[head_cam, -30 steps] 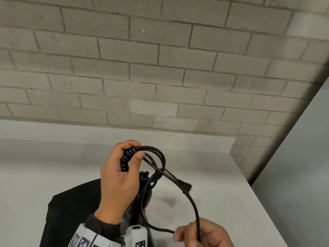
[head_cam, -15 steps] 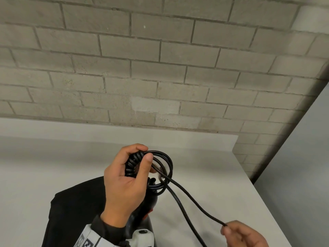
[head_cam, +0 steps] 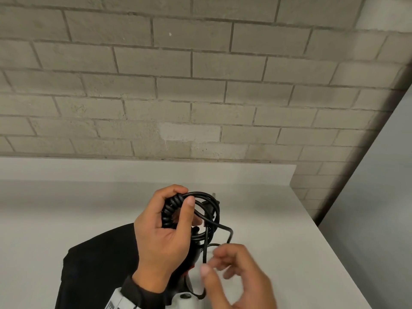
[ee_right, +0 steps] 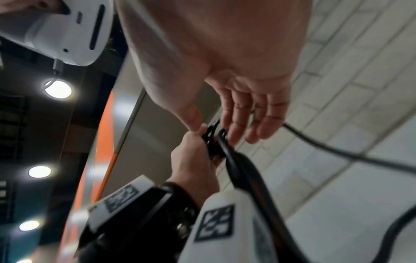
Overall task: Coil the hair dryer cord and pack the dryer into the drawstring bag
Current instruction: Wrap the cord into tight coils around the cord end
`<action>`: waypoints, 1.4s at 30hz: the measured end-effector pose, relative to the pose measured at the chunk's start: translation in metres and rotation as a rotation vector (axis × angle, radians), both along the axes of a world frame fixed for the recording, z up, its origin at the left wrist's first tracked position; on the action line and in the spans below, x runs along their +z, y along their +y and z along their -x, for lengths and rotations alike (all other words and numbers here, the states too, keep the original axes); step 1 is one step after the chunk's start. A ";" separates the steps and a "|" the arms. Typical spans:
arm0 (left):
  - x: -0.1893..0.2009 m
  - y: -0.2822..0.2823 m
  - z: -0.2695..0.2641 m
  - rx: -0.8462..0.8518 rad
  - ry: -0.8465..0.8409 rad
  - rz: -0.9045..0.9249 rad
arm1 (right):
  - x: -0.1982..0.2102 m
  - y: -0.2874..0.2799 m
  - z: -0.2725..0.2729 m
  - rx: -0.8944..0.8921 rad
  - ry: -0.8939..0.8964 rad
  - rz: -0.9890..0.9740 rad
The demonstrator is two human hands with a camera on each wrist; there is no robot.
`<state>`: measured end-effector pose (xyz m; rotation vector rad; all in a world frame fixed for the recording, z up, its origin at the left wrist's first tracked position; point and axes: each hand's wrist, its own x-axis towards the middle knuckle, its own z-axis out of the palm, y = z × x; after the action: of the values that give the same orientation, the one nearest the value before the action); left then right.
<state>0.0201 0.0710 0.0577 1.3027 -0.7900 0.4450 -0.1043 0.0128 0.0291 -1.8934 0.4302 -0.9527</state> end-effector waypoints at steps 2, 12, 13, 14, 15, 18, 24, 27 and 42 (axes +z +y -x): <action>0.001 0.001 0.000 0.002 -0.002 0.002 | -0.005 0.007 -0.009 0.110 0.101 -0.182; -0.002 0.010 -0.007 0.012 -0.033 0.023 | 0.017 -0.009 0.015 0.230 0.117 -0.276; -0.003 0.009 -0.006 0.009 -0.033 0.021 | 0.015 -0.013 0.019 0.198 0.133 -0.222; -0.003 0.009 -0.005 0.004 -0.035 0.018 | 0.015 -0.017 0.022 0.154 0.155 -0.179; -0.004 0.008 -0.004 -0.001 -0.040 0.018 | 0.017 -0.021 0.025 0.136 0.203 -0.136; -0.004 0.006 -0.001 -0.015 -0.054 0.028 | 0.028 -0.025 0.028 0.200 0.368 -0.082; -0.004 0.006 -0.003 -0.007 -0.027 0.007 | 0.029 -0.029 0.033 0.276 0.497 0.328; -0.001 0.007 -0.009 -0.021 -0.006 0.008 | 0.044 -0.032 0.022 0.034 0.523 0.684; 0.004 0.007 0.005 0.021 0.005 -0.089 | -0.015 -0.075 0.029 -0.090 0.246 0.308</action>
<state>0.0153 0.0777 0.0618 1.3955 -0.7999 0.4274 -0.1338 -0.0623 0.0139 -2.3013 0.5421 -0.8856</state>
